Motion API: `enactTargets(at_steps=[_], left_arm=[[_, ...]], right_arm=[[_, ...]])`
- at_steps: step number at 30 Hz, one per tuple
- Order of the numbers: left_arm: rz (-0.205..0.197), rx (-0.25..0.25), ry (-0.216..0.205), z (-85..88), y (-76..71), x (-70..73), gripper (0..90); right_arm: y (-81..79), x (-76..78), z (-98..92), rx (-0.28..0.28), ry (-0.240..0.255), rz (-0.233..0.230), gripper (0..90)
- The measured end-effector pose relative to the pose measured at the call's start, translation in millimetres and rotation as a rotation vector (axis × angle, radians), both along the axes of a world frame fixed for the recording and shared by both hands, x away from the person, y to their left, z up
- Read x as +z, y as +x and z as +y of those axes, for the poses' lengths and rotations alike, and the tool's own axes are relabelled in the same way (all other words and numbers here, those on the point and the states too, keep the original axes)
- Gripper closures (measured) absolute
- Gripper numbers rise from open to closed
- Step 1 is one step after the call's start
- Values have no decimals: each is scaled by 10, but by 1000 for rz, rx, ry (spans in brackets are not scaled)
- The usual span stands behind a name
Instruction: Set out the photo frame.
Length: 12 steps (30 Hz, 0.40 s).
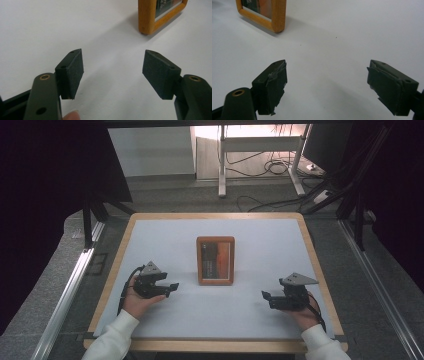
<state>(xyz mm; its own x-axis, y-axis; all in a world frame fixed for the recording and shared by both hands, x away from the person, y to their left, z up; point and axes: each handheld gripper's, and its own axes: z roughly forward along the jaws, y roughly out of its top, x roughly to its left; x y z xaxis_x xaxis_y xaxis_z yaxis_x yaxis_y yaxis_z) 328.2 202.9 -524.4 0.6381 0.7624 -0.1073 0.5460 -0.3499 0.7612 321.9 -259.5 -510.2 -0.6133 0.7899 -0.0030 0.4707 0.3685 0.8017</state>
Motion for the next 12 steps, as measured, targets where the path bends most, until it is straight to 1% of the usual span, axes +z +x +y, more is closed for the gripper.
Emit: enactTargets(at_steps=[3,5,8,10,12], left_arm=[[-11,-13,2,-25,1,0,328],[-8,-18,0,-24,12,-5,329],[-9,-13,-4,-5,22,-9,327],[-21,-3,-9,11,18,-6,326],[-25,0,-14,20,20,-3,326]], right_arm=[[-9,1,8,-1,-7,-5,164],[-18,15,-5,-3,-11,-12,164],[-25,41,-42,-14,9,-18,164],[-23,56,-57,-20,23,-23,164],[-10,64,-60,-26,20,-29,163]])
